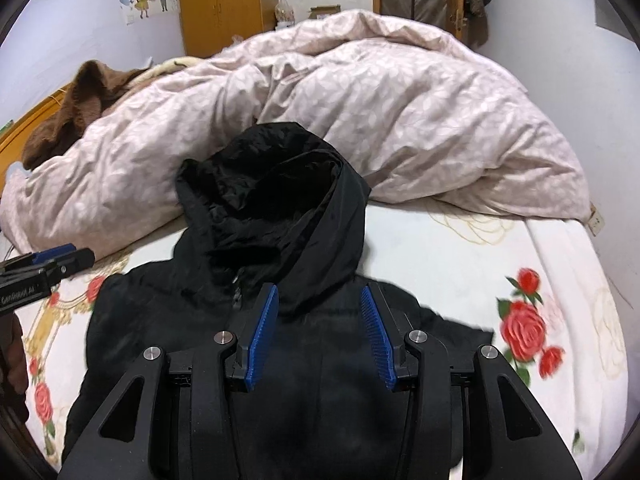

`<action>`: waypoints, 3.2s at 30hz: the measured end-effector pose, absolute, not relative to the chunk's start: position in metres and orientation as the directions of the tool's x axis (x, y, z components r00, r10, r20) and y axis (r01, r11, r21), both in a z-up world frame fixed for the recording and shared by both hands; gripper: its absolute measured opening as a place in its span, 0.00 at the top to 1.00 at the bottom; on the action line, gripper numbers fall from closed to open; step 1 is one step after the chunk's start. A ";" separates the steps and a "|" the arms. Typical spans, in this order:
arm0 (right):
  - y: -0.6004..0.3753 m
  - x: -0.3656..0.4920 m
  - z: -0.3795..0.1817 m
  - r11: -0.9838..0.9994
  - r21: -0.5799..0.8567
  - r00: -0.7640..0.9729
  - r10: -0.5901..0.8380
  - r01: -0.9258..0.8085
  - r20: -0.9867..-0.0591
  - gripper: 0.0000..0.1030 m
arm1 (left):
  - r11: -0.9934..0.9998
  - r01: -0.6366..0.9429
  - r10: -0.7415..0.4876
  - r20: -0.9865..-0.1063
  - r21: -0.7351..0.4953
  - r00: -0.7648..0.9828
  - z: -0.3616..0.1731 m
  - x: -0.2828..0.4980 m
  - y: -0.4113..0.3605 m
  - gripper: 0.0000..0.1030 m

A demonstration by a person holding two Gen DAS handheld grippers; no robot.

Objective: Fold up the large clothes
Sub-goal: 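Grasp the jacket hem with both tools and lift it, then fold the lifted hem up toward the hood with both tools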

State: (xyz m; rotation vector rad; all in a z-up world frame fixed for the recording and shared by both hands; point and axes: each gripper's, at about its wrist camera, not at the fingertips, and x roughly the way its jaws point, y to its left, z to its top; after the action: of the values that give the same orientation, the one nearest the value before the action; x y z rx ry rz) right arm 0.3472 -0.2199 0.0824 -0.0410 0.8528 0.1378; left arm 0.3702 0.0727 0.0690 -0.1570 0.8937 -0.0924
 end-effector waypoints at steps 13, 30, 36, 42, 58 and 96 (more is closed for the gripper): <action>-0.226 0.500 0.028 0.993 0.029 0.606 0.093 -0.113 -0.790 0.57 | 0.995 -0.027 -0.057 -0.786 -0.094 0.616 0.007 0.521 0.065 0.41; -0.245 0.428 0.090 0.970 0.187 0.697 0.240 -0.152 -0.676 0.93 | 0.964 0.016 -0.181 -0.613 -0.265 0.769 0.073 0.414 0.087 0.96; -0.266 0.323 0.106 0.955 0.260 0.726 0.281 -0.145 -0.628 0.93 | 0.936 0.047 -0.244 -0.544 -0.350 0.803 0.097 0.318 0.088 0.96; -0.281 0.240 0.059 0.943 0.320 0.647 0.298 -0.087 -0.702 0.93 | 0.937 0.024 -0.252 -0.626 -0.349 0.738 0.056 0.244 0.088 0.96; -0.307 0.194 0.011 0.845 0.530 0.536 0.419 0.064 -0.733 0.48 | 0.913 -0.115 -0.229 -0.726 -0.391 0.648 0.019 0.181 0.118 0.42; -0.259 0.289 -0.042 0.979 0.200 0.532 0.184 -0.028 -0.826 0.90 | 0.964 -0.041 -0.183 -0.764 -0.264 0.618 -0.065 0.282 0.081 0.40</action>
State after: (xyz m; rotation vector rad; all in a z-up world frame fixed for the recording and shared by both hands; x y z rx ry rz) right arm 0.2885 -0.2592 -0.0419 0.1699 1.0025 0.1276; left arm 0.2818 0.0812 -0.0645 -0.2673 0.9036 -0.0829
